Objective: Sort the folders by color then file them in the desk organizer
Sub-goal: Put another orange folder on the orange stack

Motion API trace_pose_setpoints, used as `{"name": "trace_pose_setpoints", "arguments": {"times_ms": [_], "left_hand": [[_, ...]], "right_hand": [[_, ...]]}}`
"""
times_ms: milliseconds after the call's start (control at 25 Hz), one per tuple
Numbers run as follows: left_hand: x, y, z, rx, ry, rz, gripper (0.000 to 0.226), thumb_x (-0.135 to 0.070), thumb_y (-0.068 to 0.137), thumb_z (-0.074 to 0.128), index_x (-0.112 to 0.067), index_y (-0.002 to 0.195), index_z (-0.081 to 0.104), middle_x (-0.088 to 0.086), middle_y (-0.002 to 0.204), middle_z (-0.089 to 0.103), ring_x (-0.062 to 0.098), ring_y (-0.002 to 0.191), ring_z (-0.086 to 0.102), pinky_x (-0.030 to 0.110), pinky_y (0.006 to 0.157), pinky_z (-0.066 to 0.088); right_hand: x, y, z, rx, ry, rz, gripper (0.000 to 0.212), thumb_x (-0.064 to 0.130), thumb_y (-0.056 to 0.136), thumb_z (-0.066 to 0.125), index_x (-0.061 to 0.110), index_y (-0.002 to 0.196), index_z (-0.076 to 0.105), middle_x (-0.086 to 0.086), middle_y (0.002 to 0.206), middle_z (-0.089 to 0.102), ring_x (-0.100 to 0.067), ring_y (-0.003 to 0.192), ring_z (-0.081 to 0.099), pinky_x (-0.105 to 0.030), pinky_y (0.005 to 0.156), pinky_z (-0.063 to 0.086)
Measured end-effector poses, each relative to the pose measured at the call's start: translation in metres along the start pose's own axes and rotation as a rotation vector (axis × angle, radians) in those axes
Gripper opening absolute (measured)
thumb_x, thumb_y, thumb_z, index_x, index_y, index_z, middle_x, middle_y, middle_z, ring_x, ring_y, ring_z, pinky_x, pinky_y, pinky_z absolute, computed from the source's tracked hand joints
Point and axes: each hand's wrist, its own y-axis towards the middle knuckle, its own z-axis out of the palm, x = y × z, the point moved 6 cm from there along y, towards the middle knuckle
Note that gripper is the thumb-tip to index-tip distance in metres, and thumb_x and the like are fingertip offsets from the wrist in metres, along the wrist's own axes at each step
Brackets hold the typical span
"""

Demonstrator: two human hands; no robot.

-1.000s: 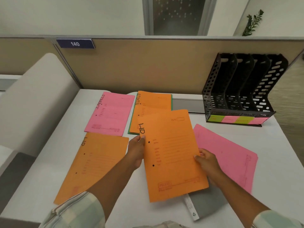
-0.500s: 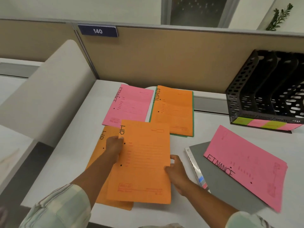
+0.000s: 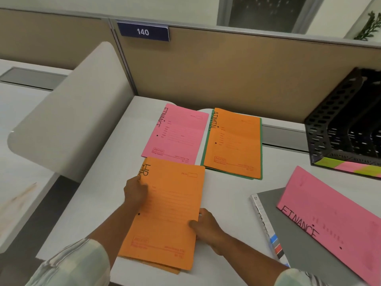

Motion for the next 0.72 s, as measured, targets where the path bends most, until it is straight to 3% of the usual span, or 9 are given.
{"name": "trace_pose_setpoints", "arguments": {"times_ms": [80, 160, 280, 400, 480, 600, 720], "left_hand": [[-0.001, 0.006, -0.002, 0.001, 0.052, 0.045, 0.023, -0.001, 0.093, 0.055, -0.010, 0.105, 0.073, 0.009, 0.097, 0.073, 0.036, 0.094, 0.068, 0.040, 0.082, 0.054], [0.000, 0.011, -0.003, -0.014, 0.108, 0.071, 0.018, -0.003, 0.095, 0.057, -0.006, 0.108, 0.069, 0.014, 0.105, 0.073, 0.033, 0.091, 0.066, 0.041, 0.080, 0.053], [0.003, 0.014, -0.004, -0.029, 0.182, 0.045, 0.029, -0.008, 0.099, 0.060, -0.003, 0.127, 0.062, 0.017, 0.119, 0.068, 0.038, 0.103, 0.067, 0.051, 0.091, 0.057], [0.008, 0.015, -0.002, -0.024, 0.307, 0.055, 0.026, -0.014, 0.099, 0.061, -0.010, 0.124, 0.061, 0.015, 0.117, 0.063, 0.039, 0.107, 0.066, 0.056, 0.095, 0.056], [0.009, 0.014, 0.001, -0.023, 0.398, 0.079, 0.029, -0.017, 0.101, 0.061, -0.013, 0.129, 0.059, 0.016, 0.121, 0.061, 0.039, 0.114, 0.062, 0.055, 0.098, 0.054], [0.009, 0.011, 0.007, -0.012, 0.462, 0.093, 0.038, -0.020, 0.103, 0.058, -0.013, 0.140, 0.053, 0.018, 0.130, 0.056, 0.039, 0.121, 0.057, 0.054, 0.101, 0.051], [0.011, 0.007, 0.009, 0.000, 0.504, 0.119, 0.046, -0.021, 0.103, 0.058, -0.013, 0.147, 0.046, 0.019, 0.141, 0.052, 0.040, 0.128, 0.053, 0.054, 0.106, 0.048]], "right_hand": [[0.005, 0.005, 0.005, 0.012, -0.036, -0.024, 0.017, 0.026, 0.094, 0.059, 0.042, 0.101, 0.061, 0.017, 0.109, 0.070, -0.003, 0.101, 0.068, -0.025, 0.086, 0.058], [0.006, 0.008, 0.010, 0.036, -0.071, -0.033, 0.021, 0.026, 0.095, 0.058, 0.044, 0.104, 0.063, 0.016, 0.112, 0.071, -0.004, 0.104, 0.068, -0.027, 0.092, 0.058], [0.007, 0.010, 0.018, 0.101, -0.124, -0.051, 0.035, 0.024, 0.096, 0.059, 0.042, 0.126, 0.061, 0.013, 0.124, 0.070, -0.009, 0.114, 0.066, -0.035, 0.103, 0.056], [0.005, 0.010, 0.021, 0.126, -0.171, -0.063, 0.045, 0.022, 0.098, 0.061, 0.036, 0.140, 0.054, 0.011, 0.132, 0.066, -0.011, 0.120, 0.063, -0.036, 0.107, 0.053], [0.003, 0.010, 0.019, 0.124, -0.203, -0.059, 0.042, 0.023, 0.099, 0.061, 0.035, 0.139, 0.055, 0.012, 0.130, 0.066, -0.009, 0.118, 0.063, -0.029, 0.103, 0.053], [0.000, 0.011, 0.013, 0.114, -0.261, -0.059, 0.034, 0.027, 0.099, 0.061, 0.041, 0.128, 0.052, 0.022, 0.112, 0.062, 0.002, 0.103, 0.061, -0.011, 0.081, 0.047], [-0.003, 0.012, 0.007, 0.084, -0.287, -0.036, 0.041, 0.034, 0.099, 0.063, 0.037, 0.136, 0.048, 0.025, 0.106, 0.056, 0.004, 0.096, 0.057, -0.009, 0.071, 0.041]]}}
